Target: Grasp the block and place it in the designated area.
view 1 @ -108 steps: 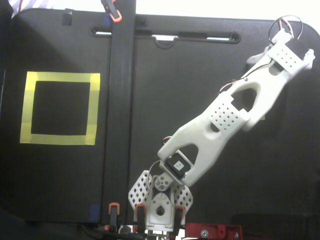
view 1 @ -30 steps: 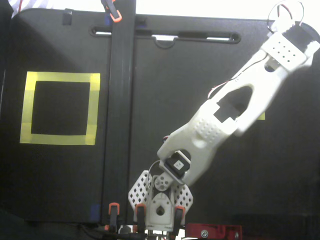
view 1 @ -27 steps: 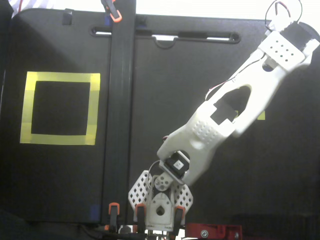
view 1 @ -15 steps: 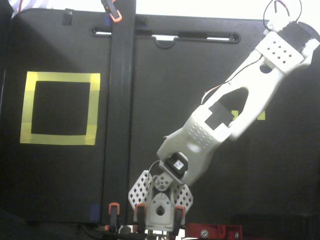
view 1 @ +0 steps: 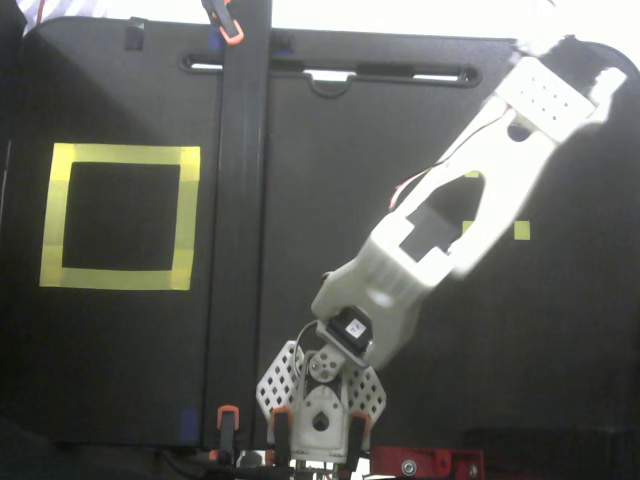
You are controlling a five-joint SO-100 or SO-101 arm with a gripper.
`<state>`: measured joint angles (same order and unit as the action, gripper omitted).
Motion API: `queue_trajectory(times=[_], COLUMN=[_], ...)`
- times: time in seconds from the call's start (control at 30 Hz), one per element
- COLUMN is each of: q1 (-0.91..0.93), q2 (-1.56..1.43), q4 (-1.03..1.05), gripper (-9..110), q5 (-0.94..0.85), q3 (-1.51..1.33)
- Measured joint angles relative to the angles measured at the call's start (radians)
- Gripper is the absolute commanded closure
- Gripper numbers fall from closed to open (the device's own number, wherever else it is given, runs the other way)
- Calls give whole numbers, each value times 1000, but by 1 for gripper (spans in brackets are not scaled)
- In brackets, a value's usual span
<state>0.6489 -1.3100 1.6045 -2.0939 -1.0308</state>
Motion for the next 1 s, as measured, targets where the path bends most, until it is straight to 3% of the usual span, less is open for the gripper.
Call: queue_trajectory(times=[0.77,1.0], q1=[-150,-169], q2=[-411,-431], q4=[-44,-55], gripper=[80,80], q5=[97,107], q3=[-557,-595])
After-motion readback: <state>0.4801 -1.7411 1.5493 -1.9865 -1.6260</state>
